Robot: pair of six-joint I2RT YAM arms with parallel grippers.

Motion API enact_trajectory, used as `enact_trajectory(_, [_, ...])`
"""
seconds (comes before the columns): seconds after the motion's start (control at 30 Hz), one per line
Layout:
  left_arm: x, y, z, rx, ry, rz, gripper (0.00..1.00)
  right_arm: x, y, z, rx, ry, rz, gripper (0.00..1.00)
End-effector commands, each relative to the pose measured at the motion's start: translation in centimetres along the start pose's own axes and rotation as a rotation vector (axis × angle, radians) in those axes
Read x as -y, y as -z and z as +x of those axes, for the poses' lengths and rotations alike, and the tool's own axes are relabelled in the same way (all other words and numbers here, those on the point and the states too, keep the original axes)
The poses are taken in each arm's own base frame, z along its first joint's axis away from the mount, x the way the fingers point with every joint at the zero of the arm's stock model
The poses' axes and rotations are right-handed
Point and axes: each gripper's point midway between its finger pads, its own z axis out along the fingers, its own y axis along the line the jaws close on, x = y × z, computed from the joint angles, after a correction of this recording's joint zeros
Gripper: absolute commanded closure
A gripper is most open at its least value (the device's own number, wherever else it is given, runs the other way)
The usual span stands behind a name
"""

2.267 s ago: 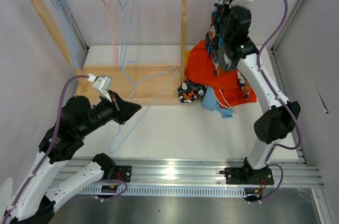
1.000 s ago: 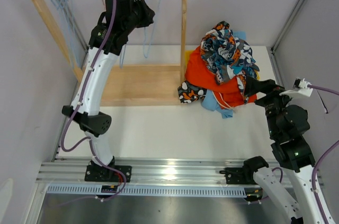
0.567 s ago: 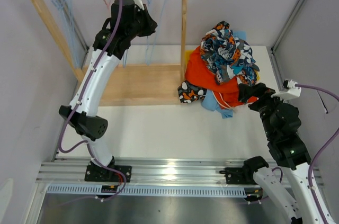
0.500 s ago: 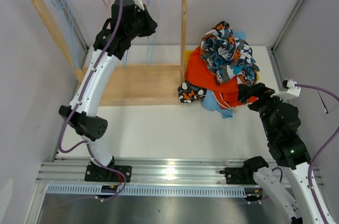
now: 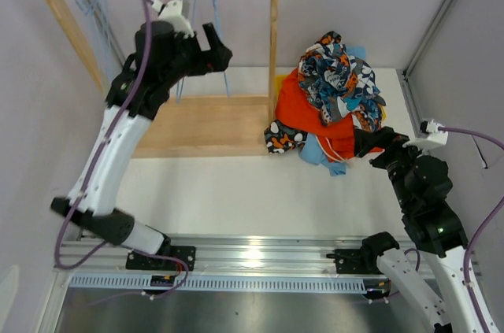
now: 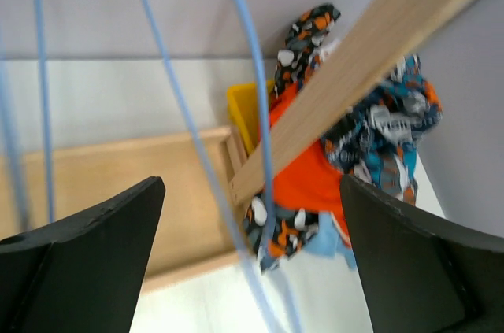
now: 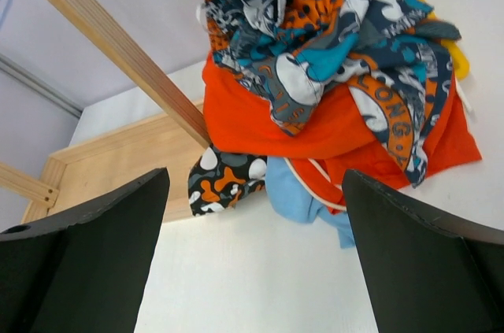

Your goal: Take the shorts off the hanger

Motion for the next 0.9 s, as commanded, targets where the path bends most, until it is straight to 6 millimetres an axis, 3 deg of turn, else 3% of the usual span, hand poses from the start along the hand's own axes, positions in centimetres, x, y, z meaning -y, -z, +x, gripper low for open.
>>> enact_trajectory(0.0, [0.2,9.3,-1.6,0.155,-0.048,0.045,0.01,-2.3,1.8,-3.0,0.057,0.056,-0.113,0.01])
enact_trajectory(0.03, [-0.2,10.8,-1.6,0.188,-0.051,0.038,0.01,-2.5,2.2,-3.2,0.058,0.066,-0.128,0.01])
enact_trajectory(0.07, [-1.9,9.9,2.0,0.133,-0.072,0.003,0.01,-2.8,2.5,-3.2,0.052,0.070,-0.145,0.01])
enact_trajectory(0.1, [-2.4,11.2,2.3,0.161,-0.075,-0.005,0.01,-3.0,2.9,-3.2,0.048,0.071,-0.165,0.01])
enact_trajectory(0.13, [-2.7,15.1,1.4,0.252,-0.076,0.010,0.01,-2.9,3.1,-2.7,0.032,0.071,-0.166,0.01])
enact_trajectory(0.2, [-6.3,14.6,6.0,0.225,-0.110,-0.094,0.01,-3.3,3.9,-2.2,0.020,0.060,-0.205,0.01])
enact_trajectory(0.23, [-7.1,17.5,5.5,0.305,-0.117,-0.107,0.01,-3.1,3.9,-1.3,-0.003,0.058,-0.210,0.01])
enact_trajectory(0.33, [-13.2,15.7,13.0,0.280,-0.159,-0.287,0.01,-3.5,4.9,-0.1,-0.030,0.031,-0.261,0.01])
enact_trajectory(0.37, [-15.6,17.9,12.5,0.372,-0.132,-0.407,0.01,-3.6,5.0,0.4,-0.043,0.028,-0.272,0.01])
enact_trajectory(0.4, [-16.7,18.5,12.6,0.420,-0.124,-0.455,0.00,-3.9,5.4,0.7,-0.051,0.025,-0.299,0.01])
enact_trajectory(0.43, [-19.2,17.0,16.6,0.347,-0.203,-0.530,0.01,-4.2,6.2,0.7,-0.039,0.025,-0.337,0.01])
enact_trajectory(0.47, [-19.7,17.6,16.8,0.382,-0.214,-0.547,0.01,-4.2,6.3,1.2,-0.042,0.029,-0.351,0.01])
enact_trajectory(0.5, [-21.2,16.5,19.3,0.357,-0.247,-0.589,0.01,-4.4,6.7,1.0,-0.024,0.030,-0.372,0.01])
enact_trajectory(0.6, [-21.6,15.7,20.2,0.384,-0.258,-0.583,0.01,-4.4,8.0,1.1,0.020,0.050,-0.422,0.01])
enact_trajectory(0.73, [-22.1,14.9,18.8,0.513,-0.105,-0.636,0.01,-4.4,8.5,1.4,0.032,0.076,-0.449,0.00])
enact_trajectory(0.8, [-23.0,13.2,20.2,0.476,-0.125,-0.689,0.00,-4.8,8.7,1.4,0.031,0.078,-0.467,0.01])
enact_trajectory(0.83, [-23.5,13.4,19.4,0.523,-0.110,-0.741,0.01,-4.9,8.6,1.4,0.033,0.079,-0.474,0.01])
enact_trajectory(0.87, [-24.3,13.0,20.2,0.508,-0.123,-0.789,0.01,-4.9,8.6,1.5,0.030,0.082,-0.478,0.01])
